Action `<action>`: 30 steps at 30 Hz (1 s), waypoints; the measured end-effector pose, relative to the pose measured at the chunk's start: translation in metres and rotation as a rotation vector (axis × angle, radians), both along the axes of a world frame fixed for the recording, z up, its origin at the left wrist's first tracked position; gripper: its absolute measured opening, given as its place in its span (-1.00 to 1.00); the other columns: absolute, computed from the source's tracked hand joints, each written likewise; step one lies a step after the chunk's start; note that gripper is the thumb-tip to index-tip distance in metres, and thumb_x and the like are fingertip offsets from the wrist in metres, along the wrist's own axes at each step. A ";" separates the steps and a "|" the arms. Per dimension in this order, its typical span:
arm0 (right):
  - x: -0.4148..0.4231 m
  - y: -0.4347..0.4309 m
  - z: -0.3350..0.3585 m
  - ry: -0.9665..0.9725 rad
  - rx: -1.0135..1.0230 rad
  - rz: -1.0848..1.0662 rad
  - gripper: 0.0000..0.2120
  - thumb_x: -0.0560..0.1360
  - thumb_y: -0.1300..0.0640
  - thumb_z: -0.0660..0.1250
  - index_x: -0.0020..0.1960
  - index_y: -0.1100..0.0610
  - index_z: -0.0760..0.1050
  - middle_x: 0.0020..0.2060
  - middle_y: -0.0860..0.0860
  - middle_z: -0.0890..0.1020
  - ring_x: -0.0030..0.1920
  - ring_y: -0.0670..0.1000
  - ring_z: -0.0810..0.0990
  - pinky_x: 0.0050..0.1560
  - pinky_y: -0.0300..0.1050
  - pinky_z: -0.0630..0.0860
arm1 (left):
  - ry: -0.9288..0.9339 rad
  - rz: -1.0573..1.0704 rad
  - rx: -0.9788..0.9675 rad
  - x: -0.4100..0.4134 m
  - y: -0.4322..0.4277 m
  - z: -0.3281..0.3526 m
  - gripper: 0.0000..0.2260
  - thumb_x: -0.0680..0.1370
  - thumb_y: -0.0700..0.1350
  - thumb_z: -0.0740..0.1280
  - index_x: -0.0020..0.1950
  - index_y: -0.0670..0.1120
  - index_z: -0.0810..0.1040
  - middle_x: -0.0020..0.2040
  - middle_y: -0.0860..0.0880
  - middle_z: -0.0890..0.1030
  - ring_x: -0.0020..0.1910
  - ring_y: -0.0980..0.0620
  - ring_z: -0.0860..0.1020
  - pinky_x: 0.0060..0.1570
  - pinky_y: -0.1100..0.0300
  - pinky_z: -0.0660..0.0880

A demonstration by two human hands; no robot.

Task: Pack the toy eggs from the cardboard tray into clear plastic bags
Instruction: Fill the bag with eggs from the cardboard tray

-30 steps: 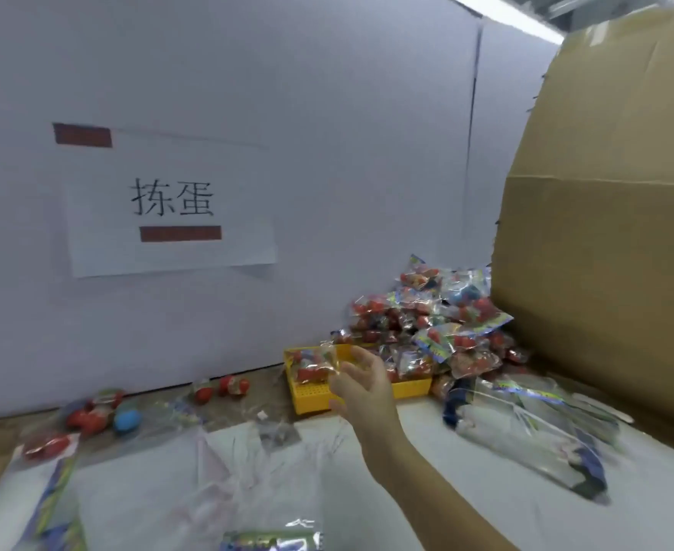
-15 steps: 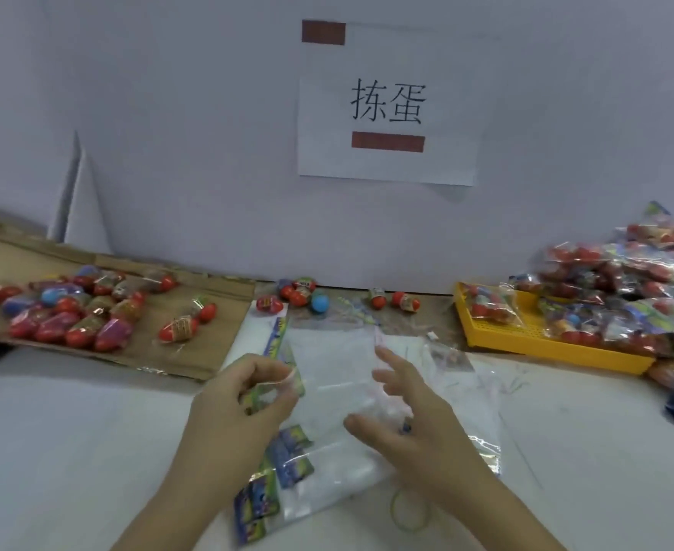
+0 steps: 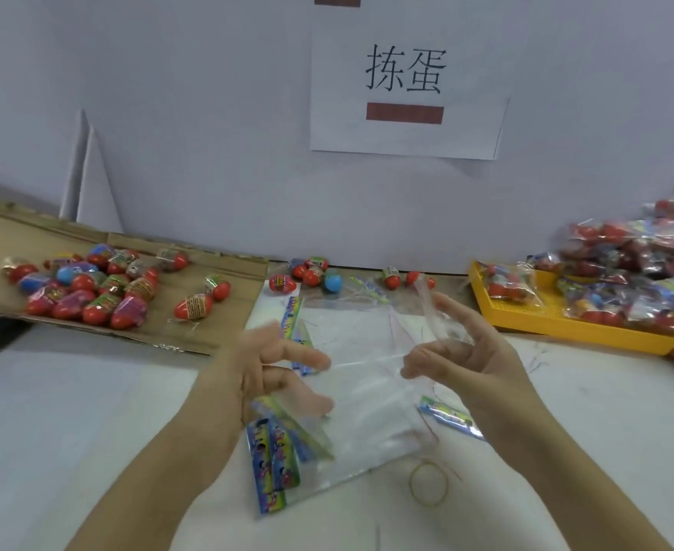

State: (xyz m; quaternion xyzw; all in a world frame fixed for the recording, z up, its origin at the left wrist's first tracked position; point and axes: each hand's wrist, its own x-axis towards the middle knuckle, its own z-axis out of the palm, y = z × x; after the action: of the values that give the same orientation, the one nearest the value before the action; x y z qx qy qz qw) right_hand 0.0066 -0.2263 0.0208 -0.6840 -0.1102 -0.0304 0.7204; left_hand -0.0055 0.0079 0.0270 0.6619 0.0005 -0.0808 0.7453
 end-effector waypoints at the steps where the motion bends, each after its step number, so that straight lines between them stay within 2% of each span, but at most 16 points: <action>1: -0.002 0.000 0.001 0.007 -0.031 0.054 -0.40 0.20 0.05 0.50 0.21 -0.14 0.46 -0.27 0.12 0.70 -0.21 0.09 0.70 -0.11 -0.27 0.57 | 0.030 -0.040 -0.101 -0.001 0.000 0.001 -0.69 0.35 0.08 0.38 -0.25 -0.16 0.72 -0.38 -0.25 0.64 -0.16 -0.30 0.68 -0.07 -0.07 0.62; 3: -0.005 0.004 0.003 0.013 -0.091 0.149 -0.44 0.25 0.11 0.48 0.24 -0.09 0.47 -0.28 0.13 0.69 -0.26 0.09 0.69 -0.13 -0.25 0.56 | 0.097 -0.035 -0.155 -0.004 -0.002 0.000 -0.41 0.13 0.25 0.40 -0.13 -0.23 0.69 -0.26 -0.22 0.69 -0.25 -0.22 0.69 -0.29 0.02 0.63; 5: -0.007 0.006 0.004 -0.002 -0.150 0.190 -0.46 0.28 0.13 0.45 0.25 -0.05 0.47 -0.29 0.13 0.69 -0.28 0.07 0.67 -0.17 -0.27 0.55 | 0.183 -0.132 -0.069 -0.006 -0.007 -0.003 -0.28 0.09 0.31 0.38 0.01 -0.22 0.65 -0.10 -0.20 0.71 -0.18 -0.19 0.70 -0.26 0.06 0.62; 7: -0.007 0.009 0.004 -0.020 -0.215 0.189 -0.48 0.28 0.11 0.44 0.24 -0.04 0.48 -0.29 0.11 0.69 -0.28 0.05 0.66 -0.17 -0.27 0.54 | 0.242 -0.273 0.012 -0.009 -0.011 -0.003 -0.42 0.19 0.24 0.50 -0.03 -0.20 0.67 -0.08 -0.20 0.71 -0.17 -0.18 0.70 -0.19 0.09 0.61; 9: -0.010 0.009 0.005 -0.061 -0.321 0.161 -0.47 0.27 0.03 0.44 0.24 -0.08 0.48 -0.26 0.06 0.71 -0.23 0.02 0.66 -0.10 -0.21 0.56 | 0.217 -0.298 0.034 -0.009 -0.011 -0.006 -0.62 0.24 0.11 0.58 -0.16 -0.17 0.70 -0.16 -0.14 0.71 -0.25 -0.10 0.69 -0.28 0.18 0.59; 11: -0.012 0.007 0.006 -0.121 -0.464 0.106 -0.44 0.27 -0.11 0.43 0.26 -0.20 0.43 -0.15 -0.08 0.71 -0.08 -0.11 0.65 0.04 -0.22 0.52 | 0.122 -0.241 0.109 -0.008 -0.011 -0.014 -0.74 0.27 0.04 0.54 -0.16 -0.10 0.73 -0.14 -0.13 0.72 -0.19 -0.05 0.70 -0.26 0.22 0.61; 13: -0.015 0.003 0.009 -0.192 -0.616 0.003 -0.42 0.30 -0.30 0.34 0.30 -0.36 0.34 0.11 -0.27 0.62 0.19 -0.28 0.50 0.15 -0.32 0.43 | 0.070 -0.162 0.111 -0.007 -0.011 -0.017 -0.88 0.38 -0.06 0.48 -0.15 -0.05 0.74 -0.14 -0.13 0.73 -0.21 0.00 0.70 -0.26 0.24 0.61; 14: -0.015 0.000 0.012 -0.243 -0.749 -0.095 -0.45 0.33 -0.36 0.25 0.31 -0.41 0.29 0.27 -0.30 0.51 0.32 -0.28 0.39 0.27 -0.24 0.38 | 0.057 -0.131 0.095 -0.007 -0.011 -0.017 -0.90 0.39 -0.09 0.46 -0.16 -0.07 0.74 -0.15 -0.14 0.72 -0.22 0.02 0.70 -0.26 0.25 0.61; 15: -0.014 -0.003 0.013 -0.307 -0.927 -0.215 -0.48 0.36 -0.37 0.16 0.32 -0.43 0.25 0.40 -0.23 0.39 0.43 -0.19 0.28 0.41 -0.04 0.27 | 0.044 -0.099 0.085 -0.005 -0.011 -0.019 -0.90 0.37 -0.10 0.47 -0.17 -0.08 0.74 -0.16 -0.14 0.72 -0.22 0.01 0.70 -0.25 0.23 0.63; 16: -0.013 -0.008 0.014 -0.349 -1.085 -0.323 -0.49 0.39 -0.35 0.09 0.35 -0.38 0.23 0.49 -0.12 0.28 0.51 -0.08 0.17 0.49 0.13 0.07 | 0.040 -0.068 0.073 -0.005 -0.011 -0.018 -0.88 0.32 -0.09 0.48 -0.20 -0.08 0.74 -0.18 -0.14 0.72 -0.21 -0.02 0.71 -0.23 0.20 0.64; 17: -0.012 -0.013 0.015 -0.344 -1.157 -0.388 -0.49 0.41 -0.32 0.06 0.36 -0.33 0.25 0.53 -0.06 0.18 0.54 -0.03 0.07 0.51 0.17 -0.08 | 0.041 -0.037 0.052 -0.005 -0.011 -0.017 -0.87 0.27 -0.10 0.49 -0.22 -0.09 0.74 -0.19 -0.15 0.72 -0.20 -0.05 0.71 -0.23 0.18 0.65; 19: -0.011 -0.018 0.018 -0.256 -0.964 -0.400 -0.51 0.40 -0.27 0.12 0.33 -0.34 0.27 0.53 -0.09 0.14 0.52 -0.11 0.06 0.49 0.08 -0.02 | 0.045 0.007 -0.009 -0.004 -0.011 -0.016 -0.83 0.21 -0.14 0.51 -0.24 -0.14 0.73 -0.21 -0.18 0.71 -0.23 -0.09 0.71 -0.30 0.19 0.63; 21: -0.012 -0.018 0.017 -0.224 -0.594 -0.379 -0.55 0.39 -0.22 0.24 0.27 -0.35 0.34 0.43 -0.29 0.32 0.40 -0.27 0.25 0.37 -0.10 0.22 | 0.027 0.028 -0.042 -0.004 -0.011 -0.015 -0.79 0.18 -0.14 0.53 -0.22 -0.16 0.73 -0.21 -0.19 0.71 -0.26 -0.08 0.71 -0.32 0.22 0.61; 23: -0.013 -0.010 0.016 -0.273 -0.340 -0.387 -0.62 0.37 -0.14 0.35 0.18 -0.23 0.46 0.18 -0.38 0.52 0.22 -0.27 0.47 0.22 -0.15 0.41 | 0.000 0.043 -0.049 -0.005 -0.013 -0.013 -0.77 0.16 -0.12 0.53 -0.22 -0.12 0.73 -0.22 -0.17 0.71 -0.26 -0.08 0.71 -0.32 0.22 0.61; 26: -0.019 0.006 0.012 -0.259 -0.193 -0.257 -0.61 0.34 -0.07 0.50 0.13 -0.14 0.50 0.03 -0.20 0.63 0.01 -0.14 0.63 -0.05 -0.21 0.59 | -0.043 0.061 -0.069 -0.005 -0.014 -0.013 -0.80 0.18 -0.11 0.52 -0.22 -0.07 0.74 -0.21 -0.15 0.72 -0.24 -0.07 0.71 -0.33 0.24 0.61; 30: -0.022 0.028 0.007 0.067 -0.138 0.028 -0.35 0.23 -0.15 0.58 0.26 -0.16 0.42 0.03 -0.08 0.66 -0.06 -0.01 0.69 -0.09 -0.05 0.64 | -0.085 0.080 -0.115 -0.006 -0.013 -0.009 -0.78 0.24 -0.06 0.49 -0.16 -0.08 0.74 -0.15 -0.14 0.72 -0.19 -0.08 0.71 -0.31 0.24 0.61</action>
State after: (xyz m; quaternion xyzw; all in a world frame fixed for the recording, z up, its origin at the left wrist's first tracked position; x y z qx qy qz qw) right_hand -0.0151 -0.1980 0.0279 -0.7311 -0.0977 0.0103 0.6752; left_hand -0.0115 -0.0052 0.0175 0.6204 -0.0094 -0.0225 0.7839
